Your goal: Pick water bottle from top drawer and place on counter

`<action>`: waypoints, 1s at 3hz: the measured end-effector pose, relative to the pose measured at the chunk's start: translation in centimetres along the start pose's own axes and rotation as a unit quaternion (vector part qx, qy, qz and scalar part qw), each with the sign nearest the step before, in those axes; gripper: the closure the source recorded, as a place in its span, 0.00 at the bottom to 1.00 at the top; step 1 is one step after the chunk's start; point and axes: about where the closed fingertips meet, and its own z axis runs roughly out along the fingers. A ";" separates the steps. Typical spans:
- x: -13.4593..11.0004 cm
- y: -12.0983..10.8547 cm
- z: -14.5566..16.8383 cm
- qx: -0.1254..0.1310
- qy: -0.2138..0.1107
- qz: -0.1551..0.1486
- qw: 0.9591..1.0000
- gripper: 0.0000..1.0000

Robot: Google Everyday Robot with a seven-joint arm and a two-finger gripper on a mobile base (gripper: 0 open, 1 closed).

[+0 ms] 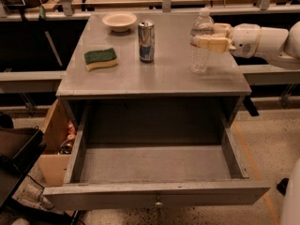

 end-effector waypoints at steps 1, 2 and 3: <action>0.0 0.0 0.0 0.000 0.000 0.000 1.000 0.80; 0.0 0.0 0.0 0.000 0.000 0.000 1.000 0.59; 0.0 0.0 0.0 0.000 0.000 0.000 1.000 0.36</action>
Offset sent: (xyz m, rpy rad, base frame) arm 0.0000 0.0000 0.0001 0.0000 0.0000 0.0000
